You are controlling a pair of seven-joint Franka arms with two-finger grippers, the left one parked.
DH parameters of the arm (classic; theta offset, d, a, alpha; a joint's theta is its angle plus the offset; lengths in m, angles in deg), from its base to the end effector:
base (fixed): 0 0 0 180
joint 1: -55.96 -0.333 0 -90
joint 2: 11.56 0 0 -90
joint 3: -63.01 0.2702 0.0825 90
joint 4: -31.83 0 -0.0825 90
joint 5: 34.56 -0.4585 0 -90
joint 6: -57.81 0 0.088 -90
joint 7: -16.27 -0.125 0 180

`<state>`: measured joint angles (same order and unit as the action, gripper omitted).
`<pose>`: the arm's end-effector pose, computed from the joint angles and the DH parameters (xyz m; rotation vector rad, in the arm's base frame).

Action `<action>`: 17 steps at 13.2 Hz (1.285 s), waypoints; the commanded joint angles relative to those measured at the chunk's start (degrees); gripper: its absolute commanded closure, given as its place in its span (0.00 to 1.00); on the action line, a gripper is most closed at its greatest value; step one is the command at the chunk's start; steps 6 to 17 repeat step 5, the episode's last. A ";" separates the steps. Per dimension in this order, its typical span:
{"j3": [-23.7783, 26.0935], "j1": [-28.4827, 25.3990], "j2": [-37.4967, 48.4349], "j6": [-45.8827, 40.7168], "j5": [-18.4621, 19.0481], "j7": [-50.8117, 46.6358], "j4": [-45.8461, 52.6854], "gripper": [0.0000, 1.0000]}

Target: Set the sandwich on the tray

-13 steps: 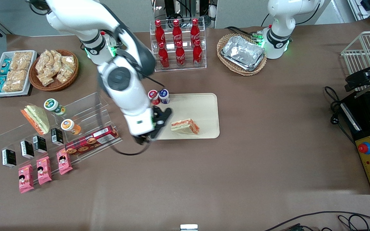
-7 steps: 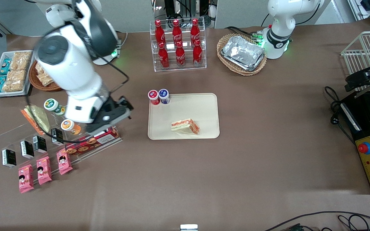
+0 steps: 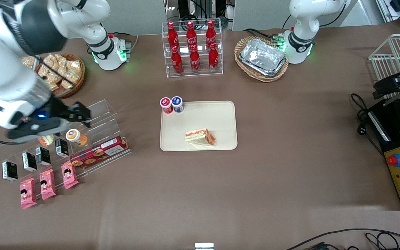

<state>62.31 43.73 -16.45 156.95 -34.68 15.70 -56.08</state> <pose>0.6549 0.1341 0.5407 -3.1099 -0.2982 -0.1719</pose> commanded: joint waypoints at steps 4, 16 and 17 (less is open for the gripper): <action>-5.52 2.73 1.19 -1.93 -0.50 -6.56 1.25 0.00; -6.14 2.73 1.45 -3.59 -0.59 -6.64 1.95 0.00; -6.14 2.73 1.45 -3.59 -0.59 -6.64 1.95 0.00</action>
